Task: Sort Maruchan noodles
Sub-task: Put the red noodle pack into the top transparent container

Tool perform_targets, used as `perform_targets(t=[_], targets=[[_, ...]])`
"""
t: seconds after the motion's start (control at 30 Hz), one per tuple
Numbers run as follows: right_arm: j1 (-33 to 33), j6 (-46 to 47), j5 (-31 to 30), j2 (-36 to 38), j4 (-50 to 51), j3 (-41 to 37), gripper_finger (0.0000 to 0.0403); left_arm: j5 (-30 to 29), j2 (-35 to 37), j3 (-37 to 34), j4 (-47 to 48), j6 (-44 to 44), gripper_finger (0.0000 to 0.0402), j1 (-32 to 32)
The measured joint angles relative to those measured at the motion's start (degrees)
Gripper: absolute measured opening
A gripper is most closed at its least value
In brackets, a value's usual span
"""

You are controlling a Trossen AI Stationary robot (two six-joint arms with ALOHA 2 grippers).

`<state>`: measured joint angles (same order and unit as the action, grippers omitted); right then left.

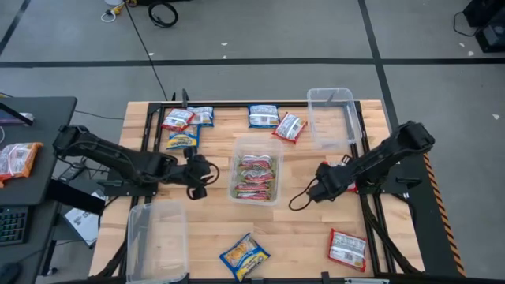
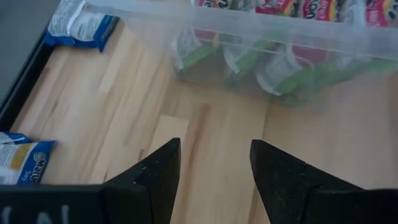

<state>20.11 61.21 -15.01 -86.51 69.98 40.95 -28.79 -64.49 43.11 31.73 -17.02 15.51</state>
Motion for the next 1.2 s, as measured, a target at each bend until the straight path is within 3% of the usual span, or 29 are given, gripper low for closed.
perform_targets(t=[0.13,0.27,0.47,0.57,0.67,0.8,1.07,1.2], targets=[[0.5,-5.7,6.2,-2.0,-4.5,-0.3,0.0089,0.1,0.0,0.0,-0.1,-0.6,0.0197,0.8],[4.9,-9.3,12.9,-2.3,-7.8,5.7,0.0089,0.1,0.0,0.0,-0.2,-0.6,0.0197,1.5],[15.3,-16.2,6.1,-0.8,-7.5,16.1,0.0089,0.1,0.0,0.0,-0.5,-0.4,0.0197,1.8],[19.9,-12.4,1.2,-0.7,-11.3,18.0,0.0089,0.1,0.0,0.0,-0.5,-0.4,0.0197,1.8],[22.7,-5.4,0.5,-1.2,-16.5,18.0,0.0100,0.1,0.0,0.0,-0.6,-0.3,0.0197,1.8],[23.9,1.9,1.6,-3.6,-18.8,18.0,0.0133,-0.1,0.0,0.0,-0.7,1.0,0.0197,1.8],[23.7,0.8,1.6,-10.1,-8.7,18.0,0.0204,-0.1,0.0,0.0,-1.1,-0.1,0.0197,2.4],[23.5,0.7,0.4,-13.7,-9.0,18.1,0.0221,-0.1,0.0,0.0,-1.1,-0.3,0.0197,3.5]])
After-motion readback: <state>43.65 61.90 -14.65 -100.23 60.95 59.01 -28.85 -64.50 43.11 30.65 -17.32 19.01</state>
